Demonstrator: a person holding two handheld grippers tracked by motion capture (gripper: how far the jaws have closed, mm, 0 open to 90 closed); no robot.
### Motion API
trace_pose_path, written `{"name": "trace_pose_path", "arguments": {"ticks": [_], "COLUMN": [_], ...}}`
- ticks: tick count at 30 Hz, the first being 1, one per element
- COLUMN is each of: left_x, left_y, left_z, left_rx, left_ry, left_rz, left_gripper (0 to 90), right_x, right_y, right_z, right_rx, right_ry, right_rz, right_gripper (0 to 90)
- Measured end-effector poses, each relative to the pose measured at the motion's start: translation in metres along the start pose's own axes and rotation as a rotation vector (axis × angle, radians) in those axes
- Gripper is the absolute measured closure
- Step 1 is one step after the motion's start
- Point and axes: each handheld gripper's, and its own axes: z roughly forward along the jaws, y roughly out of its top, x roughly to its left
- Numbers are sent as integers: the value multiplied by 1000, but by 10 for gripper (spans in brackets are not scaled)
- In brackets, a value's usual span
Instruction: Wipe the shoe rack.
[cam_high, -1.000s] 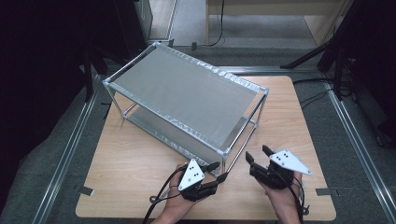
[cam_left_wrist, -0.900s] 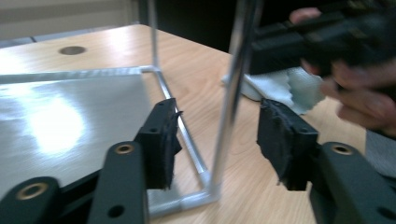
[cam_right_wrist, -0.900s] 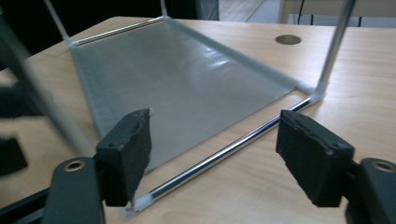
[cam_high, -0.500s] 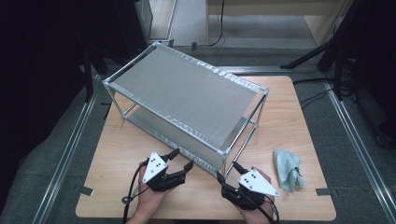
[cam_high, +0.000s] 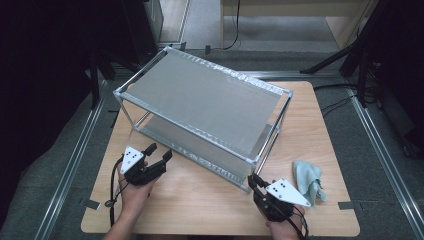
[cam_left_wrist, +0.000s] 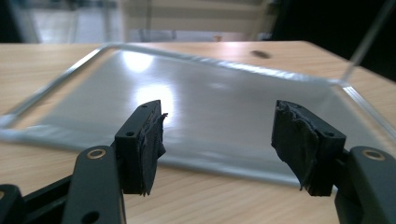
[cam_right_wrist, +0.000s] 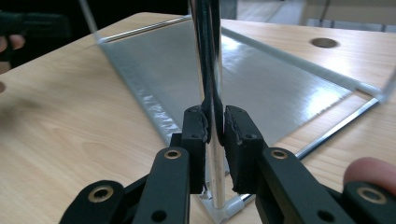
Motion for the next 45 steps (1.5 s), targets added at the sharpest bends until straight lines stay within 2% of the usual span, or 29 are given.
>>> {"name": "trace_pose_path", "arguments": {"ticks": [4, 10, 13, 17, 20, 24, 25, 27, 28, 30, 34, 38, 43, 45], "left_x": [22, 51, 60, 66, 68, 74, 76, 79, 79, 78, 74, 68, 59, 57], "left_y": [-6, -6, -2, 4, 8, 12, 12, 13, 13, 12, 6, -4, -12, -15], "left_z": [5, 14, 18, 24, 28, 32, 32, 30, 28, 23, 7, -13, -37, -46], "left_rx": [16, 14, 17, 17, 31, 48, 45, 56, 61, 75, 78, 60, 75, 75], "left_ry": [66, 159, 196, 233, 231, 215, 200, 198, 188, 180, 171, 178, 187, 182], "left_rz": [-49, -70, -78, -73, -45, -9, -1, 34, 42, 69, 58, 29, 65, 47], "left_gripper": [349, 366, 374, 396, 462, 625, 682, 782, 803, 811, 811, 810, 813, 813], "right_x": [-18, -38, -47, -55, -57, -57, -57, -58, -58, -58, -61, -63, -69, -72], "right_y": [-4, -7, -8, -8, -8, -8, -8, -8, -8, -7, -5, 1, 11, 15], "right_z": [-12, -28, -33, -37, -38, -38, -38, -39, -39, -39, -38, -33, -21, -15], "right_rx": [-11, -14, -17, -18, -20, -19, -20, -18, -17, -17, -14, -13, 1, -1], "right_ry": [-48, -106, -133, -160, -167, -170, -170, -166, -164, -174, -190, -224, -265, -270], "right_rz": [35, 77, 101, 122, 127, 128, 128, 137, 137, 135, 136, 137, 142, 146], "right_gripper": [792, 789, 787, 785, 785, 784, 783, 782, 782, 783, 783, 783, 785, 785]}}
